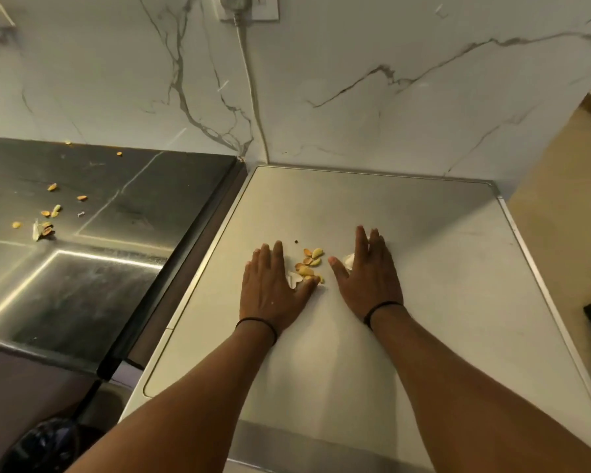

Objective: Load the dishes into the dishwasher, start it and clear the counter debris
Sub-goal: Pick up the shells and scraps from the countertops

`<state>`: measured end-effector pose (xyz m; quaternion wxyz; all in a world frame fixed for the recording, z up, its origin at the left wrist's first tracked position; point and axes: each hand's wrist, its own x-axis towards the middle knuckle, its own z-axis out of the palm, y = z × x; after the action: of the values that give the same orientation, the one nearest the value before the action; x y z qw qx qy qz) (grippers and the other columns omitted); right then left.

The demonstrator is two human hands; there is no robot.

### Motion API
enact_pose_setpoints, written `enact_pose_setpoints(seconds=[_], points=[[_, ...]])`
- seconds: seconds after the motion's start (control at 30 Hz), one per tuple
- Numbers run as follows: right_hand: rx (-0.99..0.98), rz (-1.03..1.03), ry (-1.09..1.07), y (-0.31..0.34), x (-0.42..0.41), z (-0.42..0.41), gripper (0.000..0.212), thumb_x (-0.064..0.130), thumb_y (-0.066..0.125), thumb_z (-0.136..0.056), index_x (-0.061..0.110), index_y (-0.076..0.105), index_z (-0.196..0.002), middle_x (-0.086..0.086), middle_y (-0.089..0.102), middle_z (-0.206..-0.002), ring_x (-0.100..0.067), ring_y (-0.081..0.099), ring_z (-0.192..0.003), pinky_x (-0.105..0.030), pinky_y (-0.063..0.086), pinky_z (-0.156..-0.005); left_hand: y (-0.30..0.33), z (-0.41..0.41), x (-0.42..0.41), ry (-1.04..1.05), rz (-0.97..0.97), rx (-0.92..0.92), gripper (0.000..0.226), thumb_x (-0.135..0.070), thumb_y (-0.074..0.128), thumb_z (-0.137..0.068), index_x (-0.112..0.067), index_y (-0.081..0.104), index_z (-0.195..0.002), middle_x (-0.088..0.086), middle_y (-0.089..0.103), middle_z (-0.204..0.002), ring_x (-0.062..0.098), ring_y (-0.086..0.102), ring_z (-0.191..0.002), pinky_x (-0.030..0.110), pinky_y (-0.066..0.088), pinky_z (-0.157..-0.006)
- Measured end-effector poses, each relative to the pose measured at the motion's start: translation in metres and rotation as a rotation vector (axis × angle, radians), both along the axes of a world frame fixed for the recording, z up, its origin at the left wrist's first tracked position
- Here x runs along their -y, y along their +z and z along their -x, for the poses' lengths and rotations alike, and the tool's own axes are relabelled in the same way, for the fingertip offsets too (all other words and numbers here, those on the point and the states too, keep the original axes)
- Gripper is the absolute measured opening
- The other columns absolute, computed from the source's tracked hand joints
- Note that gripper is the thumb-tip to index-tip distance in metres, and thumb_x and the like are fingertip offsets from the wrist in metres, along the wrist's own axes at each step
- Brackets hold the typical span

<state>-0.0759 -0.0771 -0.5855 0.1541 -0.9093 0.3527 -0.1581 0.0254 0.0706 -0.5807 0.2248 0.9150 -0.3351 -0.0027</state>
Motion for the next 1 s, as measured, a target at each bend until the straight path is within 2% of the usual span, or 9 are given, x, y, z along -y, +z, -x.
enact_pose_setpoints(seconds=[0.07, 0.17, 0.3, 0.43, 0.57, 0.63, 0.77, 0.87, 1.0], points=[[-0.002, -0.023, 0.051, 0.0, 0.005, -0.011, 0.071, 0.055, 0.03, -0.097, 0.015, 0.013, -0.153, -0.015, 0.016, -0.158, -0.028, 0.013, -0.146, -0.038, 0.016, -0.12, 0.0, -0.006, 0.004, 0.006, 0.055, -0.042, 0.084, -0.069, 0.037, -0.089, -0.018, 0.016, -0.153, 0.005, 0.025, -0.157, 0.024, 0.022, -0.145, 0.04, 0.02, -0.119], [0.028, 0.009, 0.128, -0.001, 0.006, -0.022, 0.062, 0.052, 0.028, -0.098, 0.014, 0.034, -0.146, -0.01, 0.035, -0.15, -0.025, 0.026, -0.141, -0.037, 0.024, -0.117, 0.005, -0.015, 0.006, 0.069, 0.173, -0.081, 0.068, -0.06, 0.034, -0.095, -0.017, 0.03, -0.148, 0.005, 0.047, -0.142, 0.023, 0.045, -0.127, 0.039, 0.039, -0.107], [0.049, 0.103, 0.221, -0.002, 0.003, -0.022, 0.063, 0.059, 0.028, -0.091, 0.017, 0.055, -0.13, -0.004, 0.054, -0.131, -0.023, 0.044, -0.122, -0.035, 0.039, -0.102, 0.002, -0.015, 0.003, 0.092, 0.241, -0.103, 0.057, -0.053, 0.035, -0.098, -0.018, 0.039, -0.142, 0.005, 0.054, -0.133, 0.022, 0.052, -0.118, 0.036, 0.043, -0.099], [0.109, 0.067, 0.282, 0.001, -0.016, -0.019, 0.065, 0.068, 0.043, -0.085, 0.024, 0.051, -0.132, 0.001, 0.047, -0.138, -0.018, 0.04, -0.126, -0.035, 0.038, -0.105, 0.005, -0.011, -0.007, 0.121, 0.402, -0.167, 0.051, -0.046, 0.029, -0.101, -0.017, 0.043, -0.14, 0.004, 0.053, -0.137, 0.021, 0.05, -0.123, 0.034, 0.038, -0.101], [-0.049, 0.091, 0.314, 0.002, -0.033, -0.019, 0.074, 0.074, 0.043, -0.081, 0.04, 0.029, -0.144, 0.006, 0.025, -0.155, -0.021, 0.022, -0.141, -0.04, 0.022, -0.115, 0.005, -0.008, -0.012, 0.151, 0.428, -0.192, 0.049, -0.045, 0.03, -0.101, -0.018, 0.042, -0.14, 0.005, 0.054, -0.136, 0.02, 0.051, -0.121, 0.035, 0.04, -0.101], [-0.093, 0.106, 0.294, 0.002, -0.033, -0.021, 0.068, 0.074, 0.04, -0.082, 0.043, 0.031, -0.142, 0.007, 0.028, -0.154, -0.023, 0.024, -0.14, -0.042, 0.022, -0.114, 0.003, -0.007, -0.013, 0.149, 0.418, -0.184, 0.052, -0.05, 0.03, -0.099, -0.02, 0.042, -0.139, 0.004, 0.056, -0.133, 0.02, 0.053, -0.119, 0.039, 0.044, -0.101], [-0.017, 0.24, 0.27, 0.007, -0.025, -0.029, 0.041, 0.056, 0.043, -0.09, 0.035, 0.055, -0.123, 0.006, 0.055, -0.122, -0.021, 0.047, -0.112, -0.04, 0.04, -0.091, 0.006, -0.01, -0.005, 0.129, 0.37, -0.15, 0.055, -0.054, 0.034, -0.097, -0.02, 0.042, -0.139, 0.004, 0.056, -0.132, 0.021, 0.054, -0.119, 0.041, 0.045, -0.101], [-0.004, 0.271, 0.19, 0.003, -0.032, -0.029, 0.031, 0.048, 0.046, -0.092, 0.03, 0.058, -0.113, 0.0, 0.055, -0.102, -0.024, 0.051, -0.097, -0.036, 0.043, -0.075, 0.002, -0.011, -0.007, 0.14, 0.324, -0.122, 0.054, -0.053, 0.036, -0.097, -0.019, 0.042, -0.139, 0.005, 0.056, -0.132, 0.021, 0.053, -0.119, 0.039, 0.045, -0.101], [-0.015, 0.27, 0.128, -0.001, -0.043, -0.024, 0.033, 0.045, 0.044, -0.094, 0.026, 0.055, -0.118, -0.006, 0.057, -0.101, -0.027, 0.057, -0.09, -0.03, 0.041, -0.064, -0.002, -0.01, -0.011, 0.124, 0.275, -0.076, 0.056, -0.054, 0.035, -0.096, -0.019, 0.043, -0.138, 0.006, 0.055, -0.133, 0.022, 0.052, -0.119, 0.039, 0.045, -0.1]])
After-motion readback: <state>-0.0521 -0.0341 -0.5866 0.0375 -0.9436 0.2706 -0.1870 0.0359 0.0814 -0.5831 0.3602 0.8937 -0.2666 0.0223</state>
